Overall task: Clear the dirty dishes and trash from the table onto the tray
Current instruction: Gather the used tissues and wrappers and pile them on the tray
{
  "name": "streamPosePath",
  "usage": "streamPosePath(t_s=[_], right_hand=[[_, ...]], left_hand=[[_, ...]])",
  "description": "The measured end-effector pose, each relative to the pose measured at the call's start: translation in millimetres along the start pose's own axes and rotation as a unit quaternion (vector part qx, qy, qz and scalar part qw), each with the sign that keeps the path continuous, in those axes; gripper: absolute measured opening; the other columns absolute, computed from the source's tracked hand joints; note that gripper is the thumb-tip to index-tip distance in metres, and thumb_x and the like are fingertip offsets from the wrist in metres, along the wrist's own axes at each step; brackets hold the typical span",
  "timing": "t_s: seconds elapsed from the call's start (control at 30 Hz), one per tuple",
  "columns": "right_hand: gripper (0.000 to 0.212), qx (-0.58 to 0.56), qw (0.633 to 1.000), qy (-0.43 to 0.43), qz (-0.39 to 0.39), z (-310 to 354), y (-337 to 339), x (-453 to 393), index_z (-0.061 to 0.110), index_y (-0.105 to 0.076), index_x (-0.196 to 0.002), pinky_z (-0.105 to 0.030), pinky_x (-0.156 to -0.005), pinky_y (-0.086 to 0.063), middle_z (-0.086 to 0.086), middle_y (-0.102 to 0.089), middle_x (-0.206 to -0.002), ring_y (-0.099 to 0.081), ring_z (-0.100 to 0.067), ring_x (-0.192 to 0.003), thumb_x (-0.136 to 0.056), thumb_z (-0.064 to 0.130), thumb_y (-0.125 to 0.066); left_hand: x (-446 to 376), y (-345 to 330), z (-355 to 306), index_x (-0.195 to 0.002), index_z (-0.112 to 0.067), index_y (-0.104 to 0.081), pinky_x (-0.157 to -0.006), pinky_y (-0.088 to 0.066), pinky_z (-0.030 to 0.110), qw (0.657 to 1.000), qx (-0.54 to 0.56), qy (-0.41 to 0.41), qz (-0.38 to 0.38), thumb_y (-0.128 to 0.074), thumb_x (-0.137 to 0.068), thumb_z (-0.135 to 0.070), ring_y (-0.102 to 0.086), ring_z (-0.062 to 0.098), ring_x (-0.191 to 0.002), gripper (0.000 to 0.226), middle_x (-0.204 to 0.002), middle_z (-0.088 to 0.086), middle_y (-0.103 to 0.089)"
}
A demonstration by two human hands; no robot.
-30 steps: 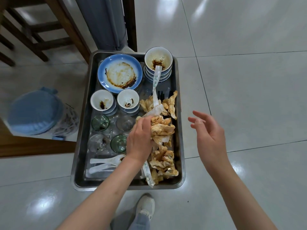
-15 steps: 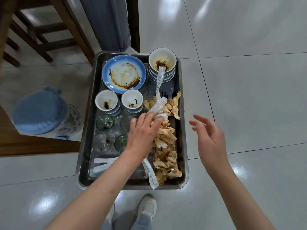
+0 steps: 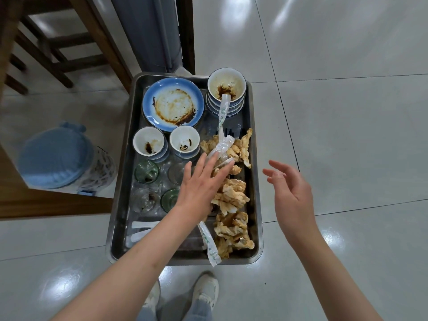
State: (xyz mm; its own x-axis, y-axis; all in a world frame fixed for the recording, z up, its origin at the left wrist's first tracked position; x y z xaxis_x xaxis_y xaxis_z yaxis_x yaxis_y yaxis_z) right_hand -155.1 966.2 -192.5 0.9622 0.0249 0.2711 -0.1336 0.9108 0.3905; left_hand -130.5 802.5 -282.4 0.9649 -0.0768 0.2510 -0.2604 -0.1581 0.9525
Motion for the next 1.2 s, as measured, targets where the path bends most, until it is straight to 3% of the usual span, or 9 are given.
streamPosePath(t_s=[0.27,0.37,0.47,0.6,0.73,0.9,1.07,1.2], right_hand=[[0.019,0.003,1.0,-0.003,0.001,-4.4,-0.5,1.6,0.035,-0.055,-0.11,0.002,-0.067,-0.041,0.022,-0.062,-0.098,-0.054,0.019,-0.089,-0.097,0.027,-0.043],[0.02,0.006,1.0,-0.007,-0.001,-6.1,0.0,1.4,0.034,-0.055,-0.112,-0.003,-0.069,-0.042,0.02,-0.062,-0.099,-0.056,0.013,-0.092,-0.098,0.027,-0.042],[0.021,0.005,1.0,-0.008,-0.001,-6.9,-0.4,2.7,0.032,-0.055,-0.113,-0.003,-0.067,-0.042,0.02,-0.062,-0.099,-0.056,0.01,-0.094,-0.098,0.027,-0.042],[0.021,-0.002,1.0,-0.013,0.001,-6.8,-1.8,2.9,0.032,-0.056,-0.113,0.001,-0.065,-0.041,0.022,-0.061,-0.098,-0.056,0.016,-0.089,-0.098,0.027,-0.042],[0.021,0.002,1.0,-0.015,-0.001,-6.5,-2.4,2.5,0.032,-0.056,-0.113,0.0,-0.065,-0.041,0.022,-0.062,-0.097,-0.056,0.016,-0.088,-0.098,0.026,-0.042],[0.021,0.001,1.0,-0.01,-0.001,-1.9,-4.0,3.0,0.031,-0.056,-0.113,0.002,-0.065,-0.04,0.021,-0.062,-0.097,-0.055,0.019,-0.087,-0.098,0.026,-0.042],[0.022,0.004,1.0,-0.007,0.006,8.5,-5.0,6.3,0.031,-0.056,-0.115,0.002,-0.068,-0.04,0.019,-0.062,-0.099,-0.056,0.015,-0.091,-0.098,0.027,-0.042],[0.021,0.008,1.0,-0.001,0.003,20.6,-0.4,5.6,0.032,-0.056,-0.113,-0.002,-0.07,-0.043,0.017,-0.063,-0.101,-0.056,0.01,-0.095,-0.097,0.027,-0.042]], left_hand=[[3.4,2.9,-6.0,-0.139,-0.037,0.03,-0.109,0.001,0.054,0.999,-0.014,-0.038,-0.003,-0.065,-0.063,0.006,0.027,0.026,-0.136,0.129,-0.151,0.002,0.027],[3.8,8.2,-6.1,-0.139,-0.037,0.031,-0.103,0.021,0.054,0.999,-0.009,-0.037,0.013,-0.065,-0.064,0.002,0.035,0.027,-0.134,0.127,-0.149,0.001,0.034],[9.6,18.6,-5.6,-0.142,-0.037,0.024,-0.092,0.036,0.044,0.999,0.028,-0.028,-0.002,-0.064,-0.064,-0.005,0.034,0.023,-0.136,0.122,-0.15,-0.005,0.031],[22.5,23.7,-9.4,-0.147,-0.03,0.015,-0.097,0.037,0.04,0.998,0.023,-0.04,-0.036,-0.053,-0.077,-0.022,0.02,0.02,-0.142,0.097,-0.156,-0.005,0.015],[22.6,7.8,-9.4,-0.143,-0.028,0.024,-0.094,0.04,0.043,0.998,-0.004,-0.066,0.008,-0.032,-0.089,-0.035,0.034,0.022,-0.136,0.078,-0.153,-0.004,0.026],[20.1,14.3,-9.9,-0.146,-0.027,0.02,-0.099,0.036,0.043,0.998,0.009,-0.049,-0.023,-0.021,-0.083,-0.039,0.029,0.02,-0.139,0.077,-0.154,-0.003,0.024],[28.7,12.0,-7.8,-0.143,-0.03,0.028,-0.099,0.036,0.044,0.999,0.004,-0.051,-0.004,-0.025,-0.087,-0.037,0.033,0.022,-0.137,0.077,-0.153,-0.002,0.028],[31.7,23.3,-3.4,-0.142,-0.034,0.027,-0.099,0.033,0.044,0.999,0.037,-0.026,-0.015,-0.015,-0.081,-0.037,0.029,0.021,-0.138,0.075,-0.151,-0.006,0.028]])
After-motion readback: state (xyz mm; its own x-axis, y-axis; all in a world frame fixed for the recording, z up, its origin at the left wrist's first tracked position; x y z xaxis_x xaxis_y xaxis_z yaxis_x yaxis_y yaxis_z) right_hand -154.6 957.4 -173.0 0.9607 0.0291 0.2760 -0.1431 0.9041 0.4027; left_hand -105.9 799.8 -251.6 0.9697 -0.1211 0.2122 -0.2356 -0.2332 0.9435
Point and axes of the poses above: each hand's wrist, its own x-axis away from the middle knuckle, its own y-axis out of the back of the hand, z = x × y, the point moved 2 cm from there along -x, towards the middle knuckle
